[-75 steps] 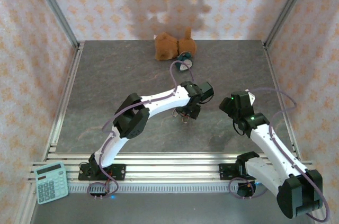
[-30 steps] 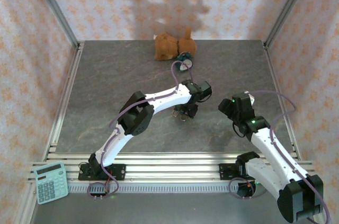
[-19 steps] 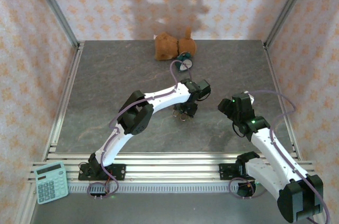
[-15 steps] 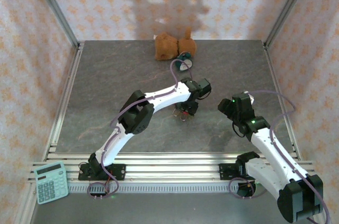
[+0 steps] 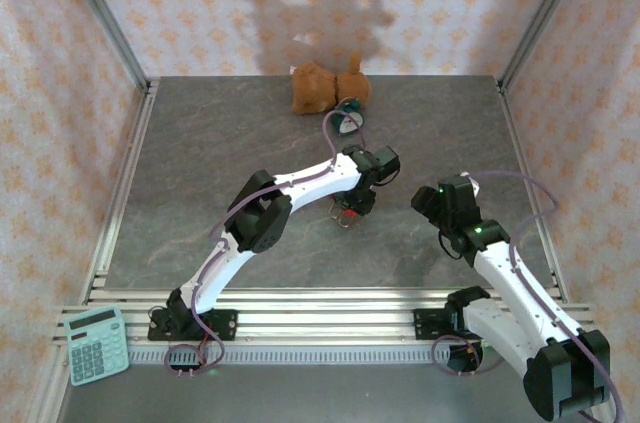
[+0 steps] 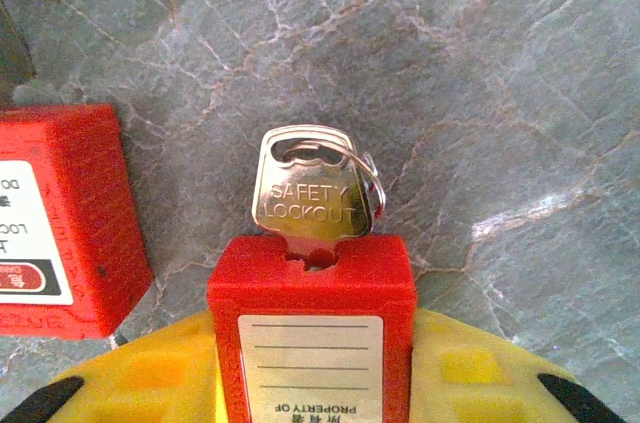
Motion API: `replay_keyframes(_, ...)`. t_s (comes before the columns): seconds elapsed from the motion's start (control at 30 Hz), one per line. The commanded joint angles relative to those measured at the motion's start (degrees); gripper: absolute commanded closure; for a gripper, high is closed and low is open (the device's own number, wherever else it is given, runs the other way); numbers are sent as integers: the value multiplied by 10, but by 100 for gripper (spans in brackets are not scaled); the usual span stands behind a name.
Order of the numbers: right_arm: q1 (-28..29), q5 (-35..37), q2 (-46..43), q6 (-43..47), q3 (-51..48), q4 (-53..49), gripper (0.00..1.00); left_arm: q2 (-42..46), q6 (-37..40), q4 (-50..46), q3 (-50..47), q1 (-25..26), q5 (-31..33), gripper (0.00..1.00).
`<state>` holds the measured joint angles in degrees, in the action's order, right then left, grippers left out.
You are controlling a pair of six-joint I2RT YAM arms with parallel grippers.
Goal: Unlock with the key
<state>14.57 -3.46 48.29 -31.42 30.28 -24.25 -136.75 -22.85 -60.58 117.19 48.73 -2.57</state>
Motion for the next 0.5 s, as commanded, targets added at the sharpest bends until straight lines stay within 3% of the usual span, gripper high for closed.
replay_keyframes(0.0, -2, 0, -5, 6, -8, 11, 24, 11, 10, 13, 1, -3, 42, 71)
replay_keyframes(0.47, -2, 25, -12, 11, 4, -17, 24, 37, 61, 5, -8, 63, -20, 69)
